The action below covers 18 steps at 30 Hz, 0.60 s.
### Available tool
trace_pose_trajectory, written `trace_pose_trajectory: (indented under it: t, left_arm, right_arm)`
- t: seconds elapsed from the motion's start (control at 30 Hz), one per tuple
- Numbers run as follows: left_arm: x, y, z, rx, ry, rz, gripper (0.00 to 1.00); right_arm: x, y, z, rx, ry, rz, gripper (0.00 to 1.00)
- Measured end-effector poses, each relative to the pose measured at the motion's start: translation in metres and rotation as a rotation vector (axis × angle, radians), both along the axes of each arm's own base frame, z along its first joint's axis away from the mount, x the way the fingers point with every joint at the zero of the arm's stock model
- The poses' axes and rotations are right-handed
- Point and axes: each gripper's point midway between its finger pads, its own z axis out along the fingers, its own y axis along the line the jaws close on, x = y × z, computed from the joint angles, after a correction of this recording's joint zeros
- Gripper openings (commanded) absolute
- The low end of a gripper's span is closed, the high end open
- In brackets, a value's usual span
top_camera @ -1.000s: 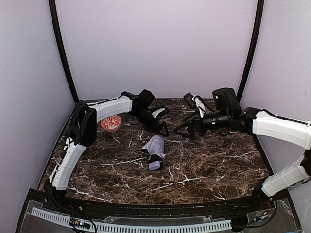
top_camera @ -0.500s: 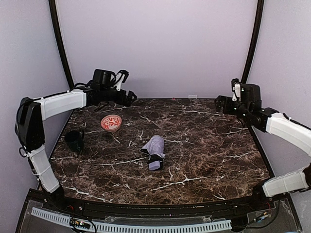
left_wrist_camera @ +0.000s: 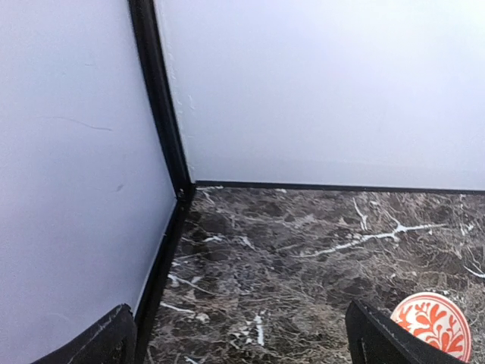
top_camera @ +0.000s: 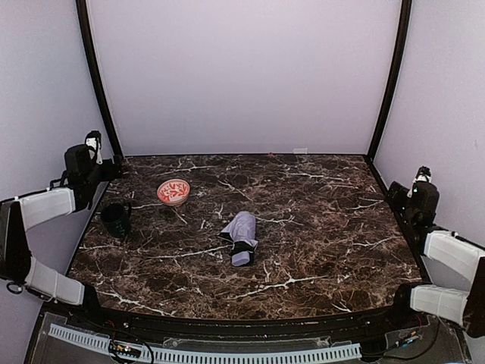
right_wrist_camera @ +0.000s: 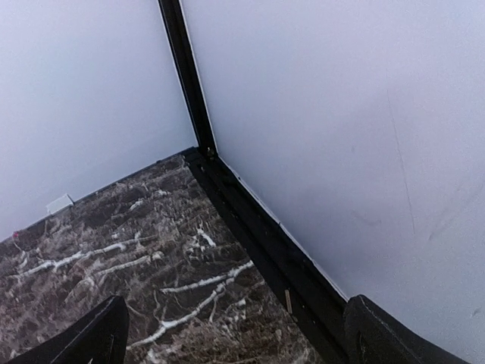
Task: Put away the umbrella
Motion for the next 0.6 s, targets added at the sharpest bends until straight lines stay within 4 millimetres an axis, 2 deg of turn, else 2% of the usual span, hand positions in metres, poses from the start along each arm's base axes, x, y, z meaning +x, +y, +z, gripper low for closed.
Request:
trace_pose_trajectory:
  t: [0.03,0.1,0.23,0.37,0.5,0.6]
  left_arm:
    - [-0.007,0.008,0.002,0.003,-0.026,0.02,0.99]
    - [-0.02,0.01,-0.002,0.011,-0.069,0.023,0.99]
    - [-0.036,0.004,-0.038,0.014,-0.039,-0.005,0.99]
    - [-0.052,0.0,-0.072,0.002,0.004,-0.016,0.99]
    - [-0.07,-0.002,-0.087,-0.001,-0.052,-0.025,0.99]
    - [-0.073,-0.008,-0.092,-0.008,-0.071,-0.058,0.99]
  right_arm:
    - [-0.006,-0.001,-0.013,-0.009,0.0,-0.006,1.0]
    - [-0.014,-0.002,-0.035,-0.027,0.005,-0.009,1.0]
    - [-0.027,-0.003,-0.062,-0.059,0.003,-0.011,1.0]
    - [-0.031,-0.003,-0.066,-0.087,-0.047,-0.015,1.0]
    - [-0.026,-0.001,-0.057,-0.114,-0.118,0.003,1.0]
    - [-0.018,0.007,-0.052,-0.124,-0.145,0.055,1.0]
